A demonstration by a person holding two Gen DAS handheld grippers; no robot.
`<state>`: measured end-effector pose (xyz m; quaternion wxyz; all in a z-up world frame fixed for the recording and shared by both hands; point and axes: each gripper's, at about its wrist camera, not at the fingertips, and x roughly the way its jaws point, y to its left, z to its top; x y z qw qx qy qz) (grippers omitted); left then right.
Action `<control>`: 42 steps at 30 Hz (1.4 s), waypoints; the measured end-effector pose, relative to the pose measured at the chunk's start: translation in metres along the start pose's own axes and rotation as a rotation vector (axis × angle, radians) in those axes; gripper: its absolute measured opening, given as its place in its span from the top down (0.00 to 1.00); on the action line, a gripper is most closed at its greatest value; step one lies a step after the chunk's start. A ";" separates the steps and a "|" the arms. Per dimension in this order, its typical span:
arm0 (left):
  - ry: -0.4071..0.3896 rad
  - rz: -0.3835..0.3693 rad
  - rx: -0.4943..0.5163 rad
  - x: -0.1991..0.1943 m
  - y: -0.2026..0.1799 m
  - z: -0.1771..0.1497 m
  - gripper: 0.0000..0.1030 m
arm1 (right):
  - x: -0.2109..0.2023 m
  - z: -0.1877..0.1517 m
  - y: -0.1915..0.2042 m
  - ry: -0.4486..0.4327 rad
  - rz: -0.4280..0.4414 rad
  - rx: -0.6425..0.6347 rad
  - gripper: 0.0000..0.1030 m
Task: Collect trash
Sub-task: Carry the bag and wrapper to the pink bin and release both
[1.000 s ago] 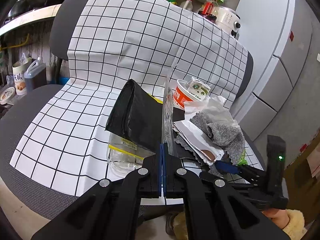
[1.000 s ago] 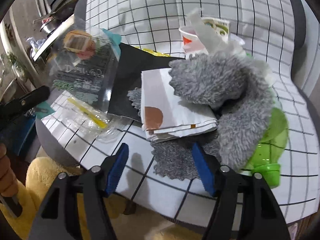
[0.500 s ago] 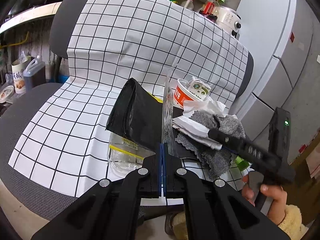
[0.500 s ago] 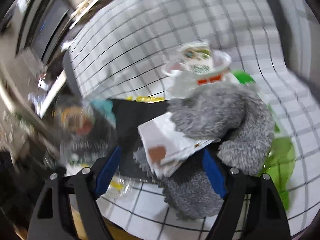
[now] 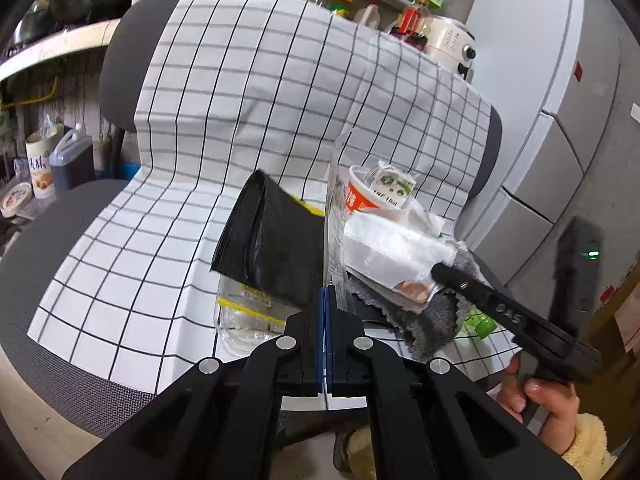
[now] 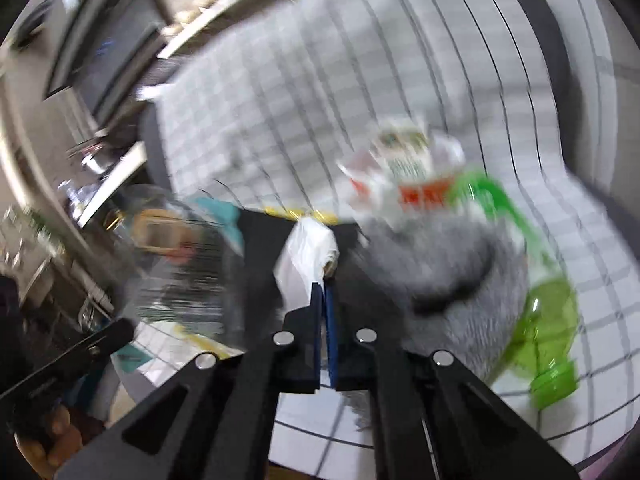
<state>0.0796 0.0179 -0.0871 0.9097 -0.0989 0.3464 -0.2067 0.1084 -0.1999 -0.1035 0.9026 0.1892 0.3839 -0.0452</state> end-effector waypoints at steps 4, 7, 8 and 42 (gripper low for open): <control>-0.026 -0.025 0.036 -0.013 -0.021 0.005 1.00 | -0.040 0.013 0.020 -0.099 -0.034 -0.100 0.98; -0.040 -0.074 0.075 -0.021 -0.044 0.006 1.00 | -0.076 0.016 0.022 -0.157 -0.087 -0.150 0.98; -0.042 -0.089 0.087 -0.022 -0.050 0.006 1.00 | -0.090 0.014 0.018 -0.175 -0.108 -0.159 0.98; 0.297 -0.537 0.519 0.065 -0.295 -0.131 1.00 | -0.274 -0.177 -0.211 0.049 -0.788 0.402 0.93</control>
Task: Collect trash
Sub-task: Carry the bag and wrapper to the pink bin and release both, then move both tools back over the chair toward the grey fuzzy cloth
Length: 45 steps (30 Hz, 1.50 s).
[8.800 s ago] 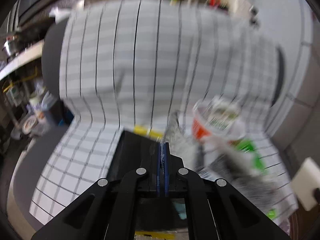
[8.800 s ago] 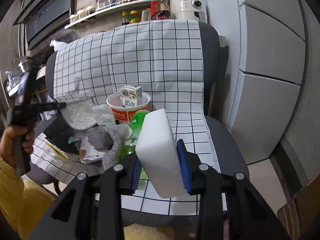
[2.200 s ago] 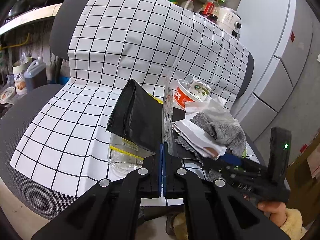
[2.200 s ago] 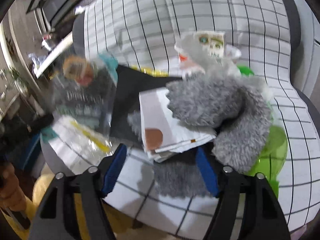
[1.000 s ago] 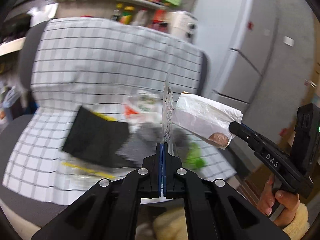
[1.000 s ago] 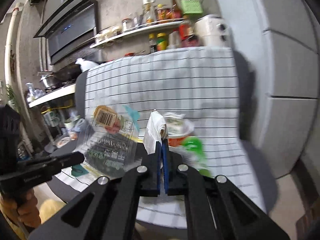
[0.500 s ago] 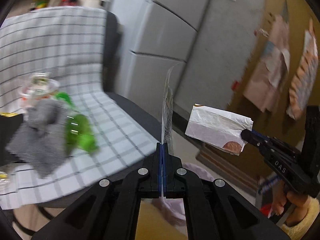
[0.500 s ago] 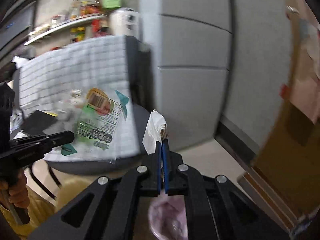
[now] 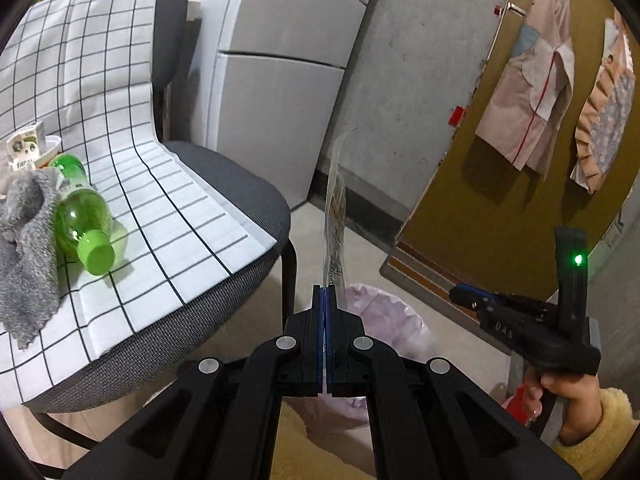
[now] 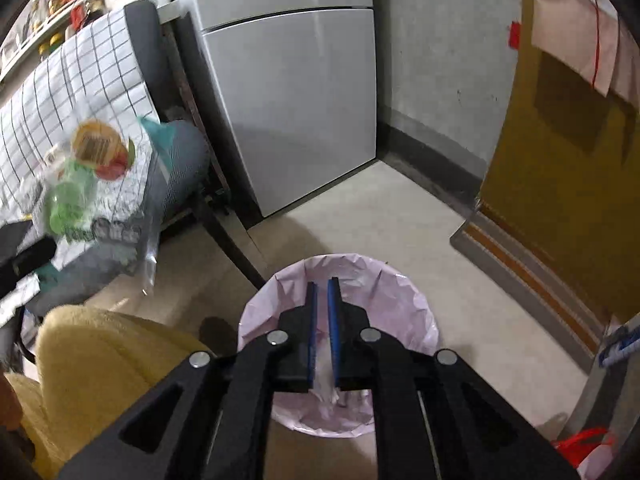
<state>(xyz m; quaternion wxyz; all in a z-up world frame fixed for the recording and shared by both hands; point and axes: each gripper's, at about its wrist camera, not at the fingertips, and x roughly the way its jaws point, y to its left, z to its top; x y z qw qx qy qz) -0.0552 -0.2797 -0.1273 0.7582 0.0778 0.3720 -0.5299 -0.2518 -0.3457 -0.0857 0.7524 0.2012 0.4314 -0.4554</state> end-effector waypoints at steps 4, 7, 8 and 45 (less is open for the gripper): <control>0.019 -0.011 0.009 0.005 -0.005 -0.002 1.00 | -0.012 0.006 0.000 -0.063 0.000 0.010 0.91; 0.033 -0.022 0.024 0.008 -0.011 -0.003 1.00 | -0.024 0.013 -0.003 -0.116 0.015 0.025 0.91; 0.037 -0.026 0.029 0.009 -0.013 -0.003 1.00 | -0.028 0.014 -0.005 -0.134 0.020 0.031 0.91; 0.010 0.270 -0.070 -0.061 0.067 -0.021 0.74 | -0.056 0.044 0.076 -0.224 0.202 -0.142 0.67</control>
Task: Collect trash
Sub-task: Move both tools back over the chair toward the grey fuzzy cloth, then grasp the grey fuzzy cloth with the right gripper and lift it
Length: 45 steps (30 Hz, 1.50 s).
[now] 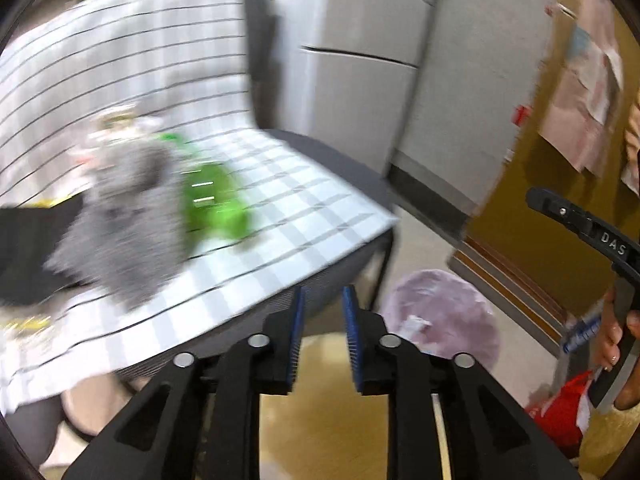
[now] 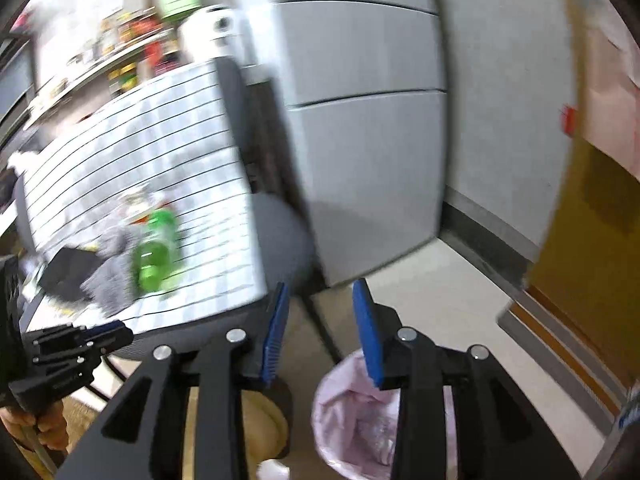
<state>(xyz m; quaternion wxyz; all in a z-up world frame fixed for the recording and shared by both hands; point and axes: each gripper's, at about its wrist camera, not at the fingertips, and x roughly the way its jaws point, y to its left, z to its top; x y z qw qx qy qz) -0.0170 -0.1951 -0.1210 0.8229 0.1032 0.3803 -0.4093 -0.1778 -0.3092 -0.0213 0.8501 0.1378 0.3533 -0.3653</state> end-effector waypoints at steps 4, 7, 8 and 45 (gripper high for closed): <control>-0.015 0.095 -0.088 -0.025 0.045 -0.013 0.66 | 0.014 0.011 0.054 0.035 0.137 -0.082 0.56; -0.024 0.175 -0.163 -0.043 0.078 -0.019 0.60 | 0.028 0.015 0.097 0.073 0.232 -0.157 0.51; -0.034 0.203 -0.184 -0.050 0.089 -0.021 0.58 | 0.032 0.016 0.112 0.078 0.255 -0.190 0.47; -0.071 0.377 -0.357 -0.079 0.176 -0.032 0.46 | 0.036 0.068 0.224 -0.052 0.485 -0.392 0.96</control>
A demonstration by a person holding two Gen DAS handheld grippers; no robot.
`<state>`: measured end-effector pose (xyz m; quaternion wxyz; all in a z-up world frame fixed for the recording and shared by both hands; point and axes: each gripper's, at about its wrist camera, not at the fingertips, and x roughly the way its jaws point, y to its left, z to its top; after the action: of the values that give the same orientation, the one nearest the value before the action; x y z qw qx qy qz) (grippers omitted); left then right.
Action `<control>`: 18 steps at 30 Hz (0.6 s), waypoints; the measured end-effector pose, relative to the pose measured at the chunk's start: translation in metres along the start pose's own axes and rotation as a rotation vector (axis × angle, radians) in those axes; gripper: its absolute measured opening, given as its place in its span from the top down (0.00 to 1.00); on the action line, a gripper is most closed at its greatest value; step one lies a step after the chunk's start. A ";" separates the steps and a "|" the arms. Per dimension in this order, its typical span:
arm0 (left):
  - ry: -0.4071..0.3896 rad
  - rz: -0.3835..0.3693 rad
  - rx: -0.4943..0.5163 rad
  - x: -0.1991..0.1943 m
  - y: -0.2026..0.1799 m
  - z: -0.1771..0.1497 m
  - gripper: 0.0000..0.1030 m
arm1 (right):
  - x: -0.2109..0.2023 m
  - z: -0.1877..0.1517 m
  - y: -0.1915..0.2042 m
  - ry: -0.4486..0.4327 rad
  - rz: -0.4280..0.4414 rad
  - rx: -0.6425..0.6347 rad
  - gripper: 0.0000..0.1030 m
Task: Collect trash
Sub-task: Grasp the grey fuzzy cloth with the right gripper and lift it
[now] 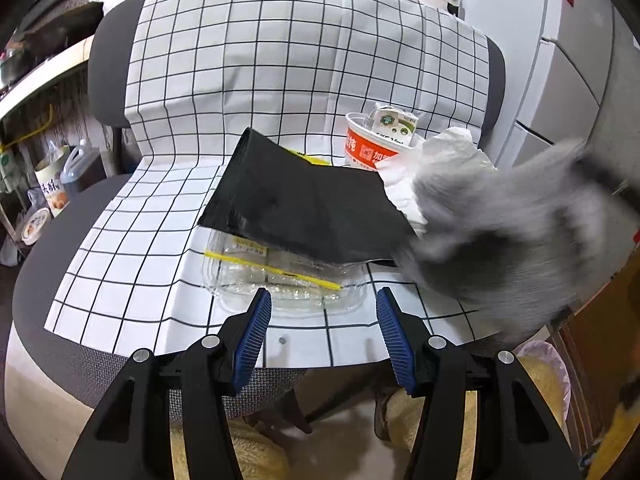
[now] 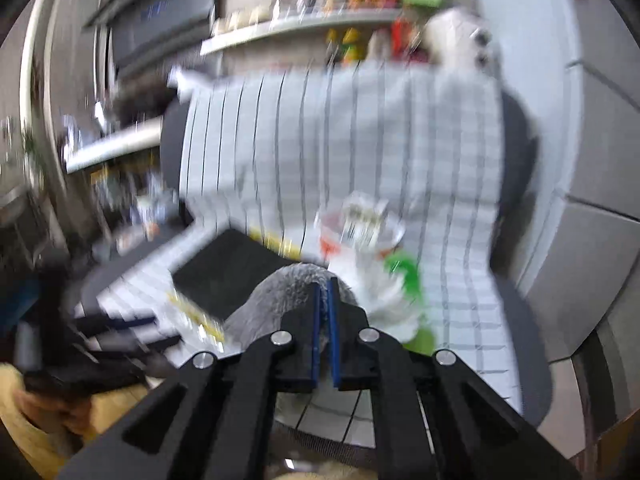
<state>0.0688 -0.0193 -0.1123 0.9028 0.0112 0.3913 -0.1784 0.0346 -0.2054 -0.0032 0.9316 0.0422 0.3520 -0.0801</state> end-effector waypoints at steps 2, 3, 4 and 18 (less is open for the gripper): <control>0.001 -0.007 0.014 0.001 -0.006 0.001 0.46 | -0.033 0.012 -0.013 -0.090 -0.018 0.051 0.96; 0.000 -0.012 0.024 0.002 -0.010 0.002 0.46 | -0.046 0.016 -0.020 -0.128 -0.042 0.067 0.96; -0.001 -0.020 0.034 0.003 -0.015 0.003 0.46 | -0.064 0.021 -0.028 -0.178 -0.092 0.079 0.96; 0.028 -0.208 0.140 0.053 -0.108 0.031 0.46 | -0.056 -0.006 -0.117 -0.113 -0.339 0.152 0.96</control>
<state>0.0883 -0.1417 -0.1151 0.8709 0.0360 0.3893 -0.2977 -0.0315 -0.3126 0.0267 0.9171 0.0480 0.2944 -0.2646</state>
